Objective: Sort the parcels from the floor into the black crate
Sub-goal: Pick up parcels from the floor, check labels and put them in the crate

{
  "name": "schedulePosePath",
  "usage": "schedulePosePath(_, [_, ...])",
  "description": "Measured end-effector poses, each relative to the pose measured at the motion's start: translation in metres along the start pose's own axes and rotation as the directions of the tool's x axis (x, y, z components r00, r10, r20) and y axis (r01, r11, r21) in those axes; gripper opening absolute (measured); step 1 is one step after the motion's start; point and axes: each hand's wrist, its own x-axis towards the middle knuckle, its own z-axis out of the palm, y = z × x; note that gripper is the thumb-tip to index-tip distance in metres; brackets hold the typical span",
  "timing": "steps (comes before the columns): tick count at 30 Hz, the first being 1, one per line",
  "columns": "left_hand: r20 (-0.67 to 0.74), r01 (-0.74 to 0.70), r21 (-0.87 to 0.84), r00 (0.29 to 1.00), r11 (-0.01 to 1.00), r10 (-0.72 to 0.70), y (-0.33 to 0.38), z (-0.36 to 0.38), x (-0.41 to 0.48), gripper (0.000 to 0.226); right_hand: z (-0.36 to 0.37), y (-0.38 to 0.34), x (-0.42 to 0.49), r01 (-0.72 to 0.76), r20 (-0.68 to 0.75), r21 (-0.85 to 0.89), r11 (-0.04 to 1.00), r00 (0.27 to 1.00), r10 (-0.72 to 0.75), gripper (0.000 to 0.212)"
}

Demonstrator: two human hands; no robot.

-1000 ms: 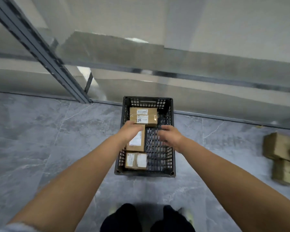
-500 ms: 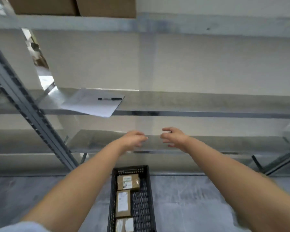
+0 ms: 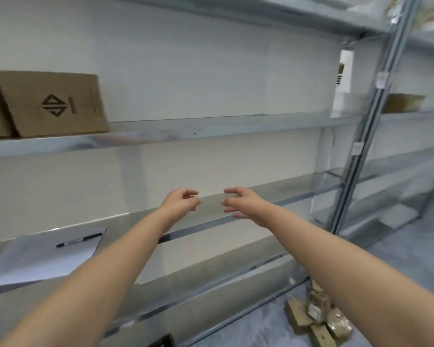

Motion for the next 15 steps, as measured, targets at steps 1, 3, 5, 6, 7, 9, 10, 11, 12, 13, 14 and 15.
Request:
schedulePosePath(1, [0.032, -0.023, 0.000, 0.999, 1.000, 0.022, 0.006, 0.009, 0.004, 0.034, -0.008, 0.001, -0.007, -0.007, -0.030, -0.002, 1.000, 1.000, 0.007, 0.048])
schedulePosePath(3, [0.097, -0.052, -0.004, 0.994, 0.999, 0.052, 0.016, 0.031, 0.010, 0.033, -0.026, 0.006, -0.021, -0.033, -0.099, -0.016, 0.999, 0.995, 0.031, 0.048])
schedulePosePath(5, [0.156, -0.080, 0.002, 0.985, 0.997, 0.079, 0.024, 0.055, 0.014, 0.033, -0.047, 0.014, -0.036, -0.051, -0.173, -0.032, 0.998, 0.984, 0.045, 0.048])
schedulePosePath(6, [0.182, -0.092, 0.006, 0.979, 0.996, 0.090, 0.029, 0.068, 0.015, 0.032, -0.059, 0.020, -0.044, -0.060, -0.210, -0.030, 0.998, 0.976, 0.052, 0.048])
schedulePosePath(7, [0.207, -0.105, 0.007, 0.973, 0.994, 0.101, 0.034, 0.082, 0.016, 0.032, -0.073, 0.026, -0.054, -0.070, -0.243, -0.027, 0.997, 0.968, 0.061, 0.048])
schedulePosePath(9, [0.253, -0.126, 0.005, 0.960, 0.992, 0.120, 0.045, 0.112, 0.016, 0.031, -0.104, 0.040, -0.073, -0.090, -0.297, -0.029, 0.996, 0.952, 0.077, 0.050])
schedulePosePath(10, [0.279, -0.135, 0.002, 0.952, 0.991, 0.129, 0.051, 0.128, 0.015, 0.031, -0.120, 0.047, -0.081, -0.101, -0.323, -0.030, 0.994, 0.943, 0.085, 0.050])
schedulePosePath(11, [0.306, -0.146, -0.002, 0.942, 0.989, 0.140, 0.058, 0.144, 0.015, 0.031, -0.139, 0.054, -0.089, -0.109, -0.353, -0.028, 0.994, 0.931, 0.092, 0.051])
schedulePosePath(12, [0.334, -0.160, -0.002, 0.930, 0.987, 0.151, 0.066, 0.161, 0.014, 0.030, -0.157, 0.060, -0.096, -0.114, -0.385, -0.021, 0.993, 0.918, 0.097, 0.051])
schedulePosePath(13, [0.360, -0.174, 0.002, 0.919, 0.985, 0.162, 0.074, 0.179, 0.015, 0.030, -0.176, 0.066, -0.102, -0.117, -0.416, -0.015, 0.993, 0.904, 0.101, 0.051])
schedulePosePath(14, [0.381, -0.190, 0.003, 0.908, 0.982, 0.174, 0.083, 0.196, 0.017, 0.030, -0.196, 0.072, -0.108, -0.120, -0.444, -0.011, 0.993, 0.890, 0.103, 0.050])
schedulePosePath(15, [0.398, -0.204, 0.000, 0.898, 0.979, 0.187, 0.092, 0.214, 0.019, 0.030, -0.215, 0.077, -0.113, -0.121, -0.468, -0.010, 0.993, 0.878, 0.102, 0.050])
